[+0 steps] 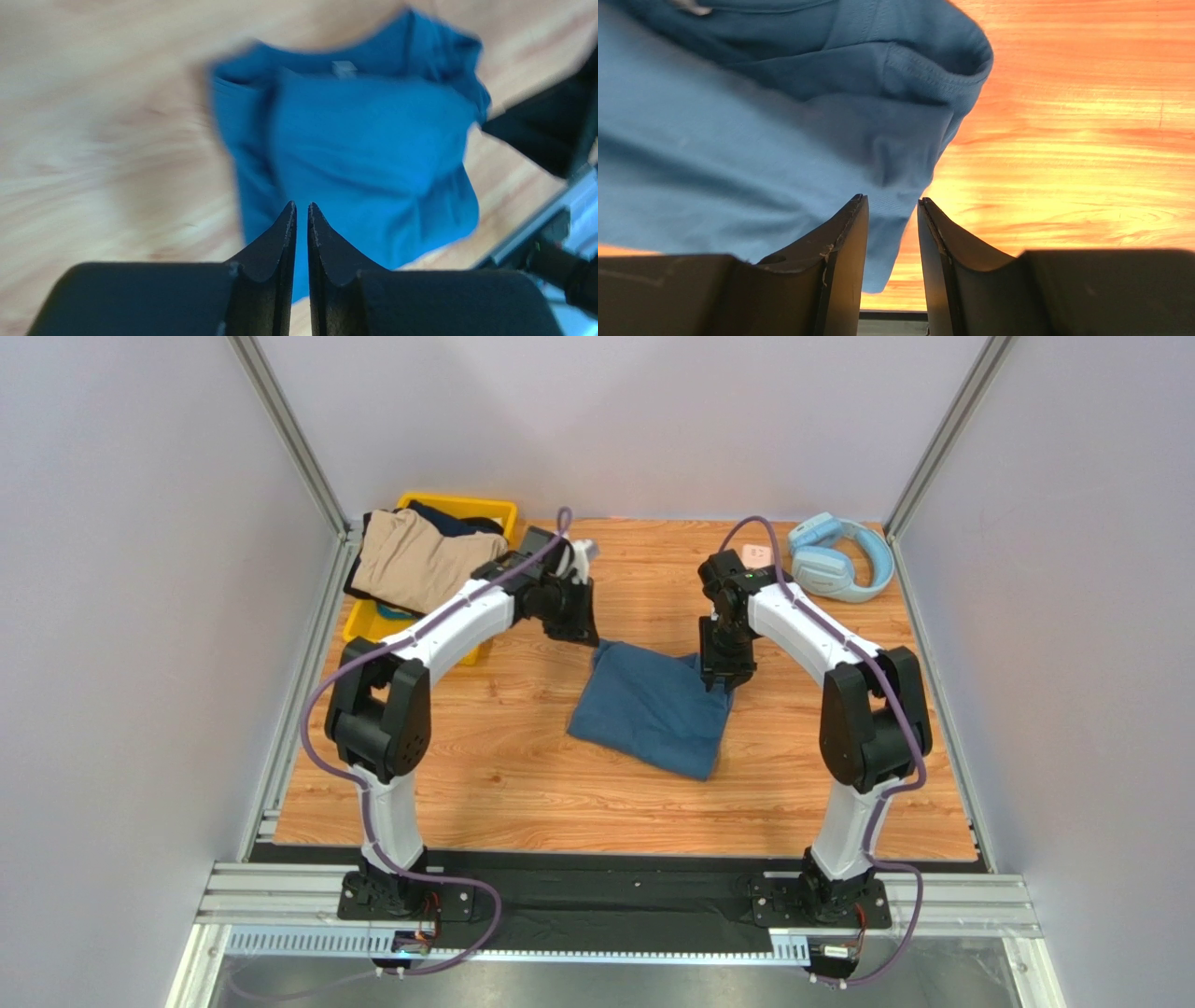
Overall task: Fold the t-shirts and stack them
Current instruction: Fold the tshirt, then neatly place the folded tshirt to the corner
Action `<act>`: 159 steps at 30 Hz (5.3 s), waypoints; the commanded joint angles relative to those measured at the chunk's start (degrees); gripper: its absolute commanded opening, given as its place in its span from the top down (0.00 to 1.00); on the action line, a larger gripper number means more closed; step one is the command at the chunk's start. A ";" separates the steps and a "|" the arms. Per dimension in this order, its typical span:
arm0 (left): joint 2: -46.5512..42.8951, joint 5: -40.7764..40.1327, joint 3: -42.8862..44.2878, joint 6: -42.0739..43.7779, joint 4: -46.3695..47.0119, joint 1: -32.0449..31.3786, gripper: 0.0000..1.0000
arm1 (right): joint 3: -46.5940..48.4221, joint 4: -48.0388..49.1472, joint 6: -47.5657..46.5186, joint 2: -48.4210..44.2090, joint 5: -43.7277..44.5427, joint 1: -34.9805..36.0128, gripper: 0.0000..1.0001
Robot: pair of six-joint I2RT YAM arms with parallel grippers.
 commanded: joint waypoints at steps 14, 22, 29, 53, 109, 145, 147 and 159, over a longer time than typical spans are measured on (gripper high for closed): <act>9.82 2.83 -9.33 -1.88 5.79 -5.53 1.00 | 6.90 3.70 1.98 15.87 8.30 -1.70 0.66; 9.04 0.02 -11.97 -1.09 4.74 -5.53 1.00 | 8.65 3.17 2.42 16.66 9.09 -5.57 0.66; 4.29 -4.29 -12.94 -0.21 0.54 -5.01 0.87 | 11.20 2.99 1.63 14.91 9.36 -9.17 0.66; -7.14 4.31 -11.52 -4.42 -2.21 -2.20 0.70 | 1.20 4.31 5.14 -4.86 -9.27 -13.56 0.59; 5.59 26.90 -11.97 -13.22 16.17 8.79 0.44 | -17.01 2.03 13.67 -25.26 -17.63 -10.67 0.59; 20.99 29.10 -0.99 -26.21 20.74 -5.53 1.00 | -11.13 -4.92 13.67 -26.85 -15.86 -10.93 0.59; 20.72 29.28 1.20 -28.76 20.91 -6.32 1.00 | -10.24 -4.92 14.46 -26.76 -16.75 -10.93 0.59; 25.37 22.87 11.40 -40.37 21.00 -11.24 1.00 | -7.51 -6.14 16.05 -29.57 -17.80 -12.95 0.59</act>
